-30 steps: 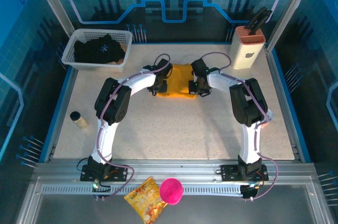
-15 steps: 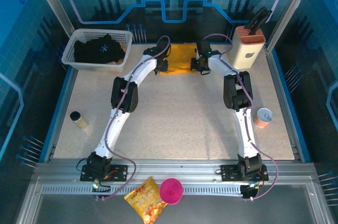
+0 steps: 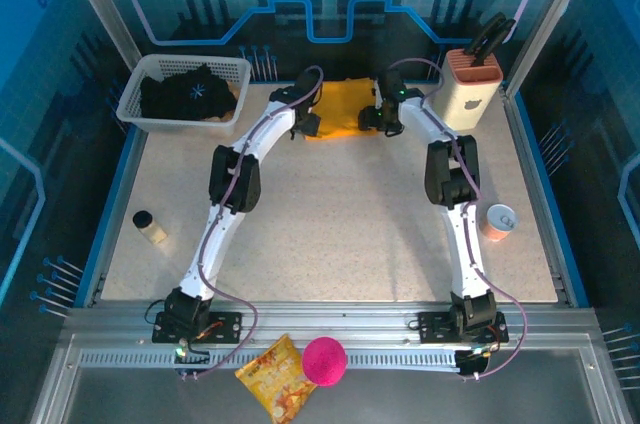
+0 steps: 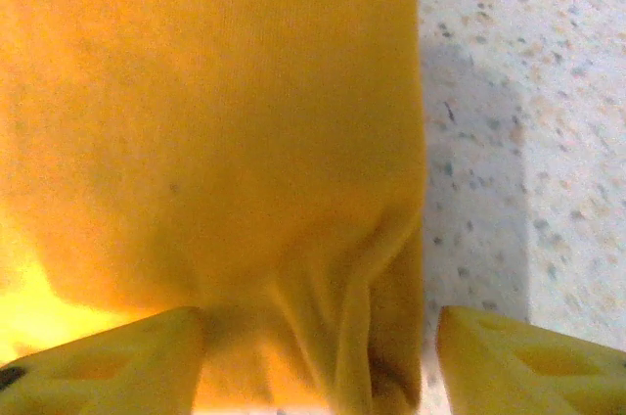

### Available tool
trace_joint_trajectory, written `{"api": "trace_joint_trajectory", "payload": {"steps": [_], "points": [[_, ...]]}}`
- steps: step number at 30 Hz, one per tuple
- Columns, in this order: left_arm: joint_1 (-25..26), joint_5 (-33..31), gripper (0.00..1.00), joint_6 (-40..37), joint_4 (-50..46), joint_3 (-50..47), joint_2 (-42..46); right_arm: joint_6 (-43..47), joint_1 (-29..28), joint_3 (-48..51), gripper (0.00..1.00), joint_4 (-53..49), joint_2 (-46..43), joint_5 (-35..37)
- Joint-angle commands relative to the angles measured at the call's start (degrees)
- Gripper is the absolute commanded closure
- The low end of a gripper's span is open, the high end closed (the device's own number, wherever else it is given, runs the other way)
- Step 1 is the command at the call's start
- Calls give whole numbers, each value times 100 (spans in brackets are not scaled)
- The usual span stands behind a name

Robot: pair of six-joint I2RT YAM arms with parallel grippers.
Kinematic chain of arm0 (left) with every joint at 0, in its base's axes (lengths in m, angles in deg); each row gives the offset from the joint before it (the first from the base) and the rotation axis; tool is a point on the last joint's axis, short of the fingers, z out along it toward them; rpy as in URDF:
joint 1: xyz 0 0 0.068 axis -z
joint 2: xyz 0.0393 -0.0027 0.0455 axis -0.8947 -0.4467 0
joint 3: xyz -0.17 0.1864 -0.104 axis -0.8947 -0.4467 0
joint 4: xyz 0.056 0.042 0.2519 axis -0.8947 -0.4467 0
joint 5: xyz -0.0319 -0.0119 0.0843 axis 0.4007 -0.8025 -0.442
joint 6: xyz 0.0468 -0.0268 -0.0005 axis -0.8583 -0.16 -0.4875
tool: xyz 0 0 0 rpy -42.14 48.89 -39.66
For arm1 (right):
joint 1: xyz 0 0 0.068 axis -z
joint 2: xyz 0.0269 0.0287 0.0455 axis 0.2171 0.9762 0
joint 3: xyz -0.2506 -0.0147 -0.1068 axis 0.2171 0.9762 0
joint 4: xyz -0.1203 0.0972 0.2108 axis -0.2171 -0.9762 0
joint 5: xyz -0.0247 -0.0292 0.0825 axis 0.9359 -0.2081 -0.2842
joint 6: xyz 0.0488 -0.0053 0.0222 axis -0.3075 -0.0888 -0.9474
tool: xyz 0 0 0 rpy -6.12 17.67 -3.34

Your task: Fold and stack the t-shirts

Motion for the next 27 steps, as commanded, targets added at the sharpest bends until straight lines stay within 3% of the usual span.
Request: {"api": "trace_joint_trajectory", "payload": {"steps": [1,2,3,4,5,8,12,15,18,22,27], "points": [[-35,-90,21,-170,-104,-26,1079,232,93,19,28,-367,-988,43],[-35,-99,19,-200,-45,-102,1343,273,95,76,26,-412,-1279,102],[-35,-115,6,-227,33,-225,1595,290,95,178,22,-411,-1502,158],[-35,-153,1,-250,168,-448,1923,312,95,372,17,-367,-1798,237],[-35,-195,1,-270,370,-781,2300,337,99,622,0,-270,-2120,301],[-35,-369,0,-396,1374,-2281,3579,443,103,1584,0,118,-3162,497],[-82,-794,1,-702,3553,-5201,5582,659,119,3405,0,1143,-4804,958],[-235,-1134,1,-786,5296,-7432,6912,1057,156,5413,0,2545,-6218,1235],[-433,-1220,0,-1038,6979,-9554,7957,1712,235,7634,0,4444,-7490,1051],[-654,-1344,1,-1041,8869,-11811,8711,1795,360,9545,0,5696,-8463,1314],[-932,-1170,1,-588,9554,-12919,8582,1796,506,10514,0,6369,-8415,1421]]}}
